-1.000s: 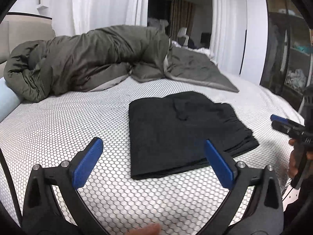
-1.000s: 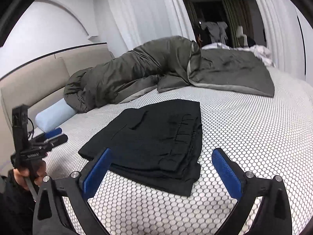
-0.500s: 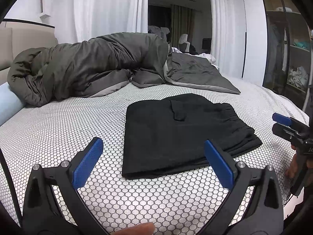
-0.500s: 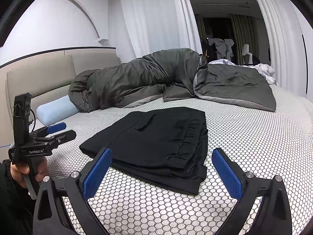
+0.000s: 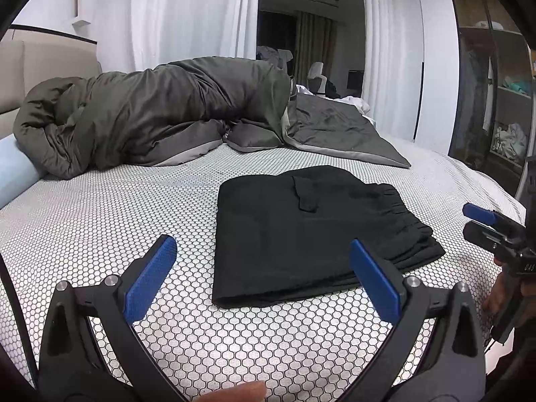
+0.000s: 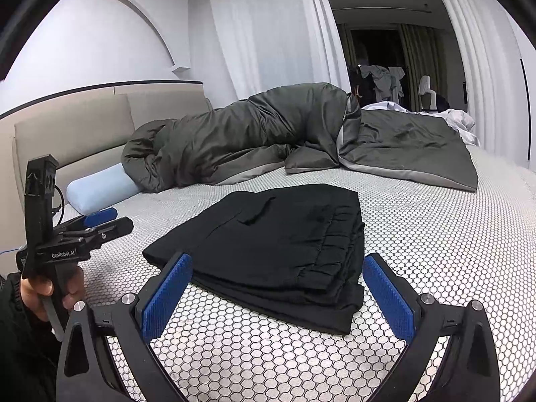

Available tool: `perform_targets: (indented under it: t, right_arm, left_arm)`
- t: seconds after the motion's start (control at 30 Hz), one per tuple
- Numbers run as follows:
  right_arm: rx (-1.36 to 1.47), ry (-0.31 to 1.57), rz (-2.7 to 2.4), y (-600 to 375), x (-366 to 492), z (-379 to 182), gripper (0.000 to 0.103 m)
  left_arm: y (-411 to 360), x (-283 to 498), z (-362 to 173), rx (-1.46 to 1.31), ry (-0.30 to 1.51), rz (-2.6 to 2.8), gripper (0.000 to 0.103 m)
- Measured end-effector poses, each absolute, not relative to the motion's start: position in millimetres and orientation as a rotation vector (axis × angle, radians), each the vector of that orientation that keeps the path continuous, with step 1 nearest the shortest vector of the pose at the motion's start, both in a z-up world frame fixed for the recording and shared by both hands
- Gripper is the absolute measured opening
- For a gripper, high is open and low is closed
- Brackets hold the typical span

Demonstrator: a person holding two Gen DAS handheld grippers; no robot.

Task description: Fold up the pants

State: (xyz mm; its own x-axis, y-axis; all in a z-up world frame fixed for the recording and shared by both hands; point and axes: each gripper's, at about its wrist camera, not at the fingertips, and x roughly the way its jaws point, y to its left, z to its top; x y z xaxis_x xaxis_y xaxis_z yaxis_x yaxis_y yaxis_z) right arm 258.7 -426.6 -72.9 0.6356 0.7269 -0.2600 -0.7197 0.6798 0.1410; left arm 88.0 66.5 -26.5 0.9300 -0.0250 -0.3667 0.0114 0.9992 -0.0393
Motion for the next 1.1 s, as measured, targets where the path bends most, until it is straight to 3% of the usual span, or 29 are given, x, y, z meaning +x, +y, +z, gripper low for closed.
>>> perform_targets:
  t: [1.1]
  right_arm:
    - [0.041,0.311,0.816,-431,262,-74,0.103]
  left_arm:
    - [77,91,-27,-0.048,0.379,0.03,0.102]
